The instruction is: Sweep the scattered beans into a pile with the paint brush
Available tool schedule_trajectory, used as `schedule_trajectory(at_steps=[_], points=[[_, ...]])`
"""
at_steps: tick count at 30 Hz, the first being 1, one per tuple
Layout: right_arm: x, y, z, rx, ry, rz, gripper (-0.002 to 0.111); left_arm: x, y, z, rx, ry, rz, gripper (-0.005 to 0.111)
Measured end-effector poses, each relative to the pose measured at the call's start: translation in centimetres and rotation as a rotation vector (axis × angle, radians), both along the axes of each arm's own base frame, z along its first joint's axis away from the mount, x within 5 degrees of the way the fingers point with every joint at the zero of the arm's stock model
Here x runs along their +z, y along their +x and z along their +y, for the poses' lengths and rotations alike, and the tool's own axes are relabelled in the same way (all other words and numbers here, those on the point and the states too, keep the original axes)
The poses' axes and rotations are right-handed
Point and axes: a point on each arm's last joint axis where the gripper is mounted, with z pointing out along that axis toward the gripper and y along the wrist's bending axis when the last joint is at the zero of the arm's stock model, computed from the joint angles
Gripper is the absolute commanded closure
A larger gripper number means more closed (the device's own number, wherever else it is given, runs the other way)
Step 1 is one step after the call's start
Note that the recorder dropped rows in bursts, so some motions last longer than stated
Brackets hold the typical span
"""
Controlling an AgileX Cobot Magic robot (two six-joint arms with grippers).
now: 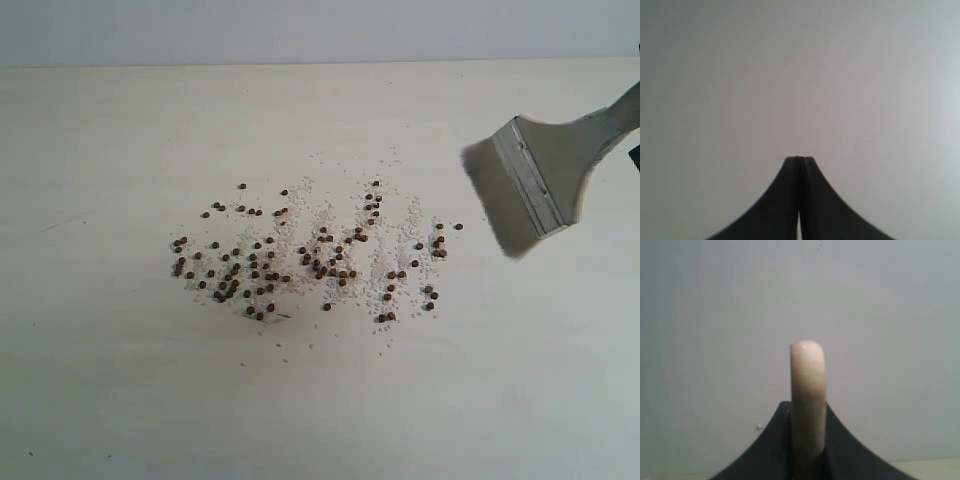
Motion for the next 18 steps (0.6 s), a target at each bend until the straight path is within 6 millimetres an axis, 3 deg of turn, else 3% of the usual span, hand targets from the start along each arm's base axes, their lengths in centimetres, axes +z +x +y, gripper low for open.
schedule_trajectory(at_steps=[18], points=[[0.00,0.00,0.00,0.000,0.000,0.000,0.108,-0.03,0.02,0.03,0.031,0.046,-0.006,0.107]])
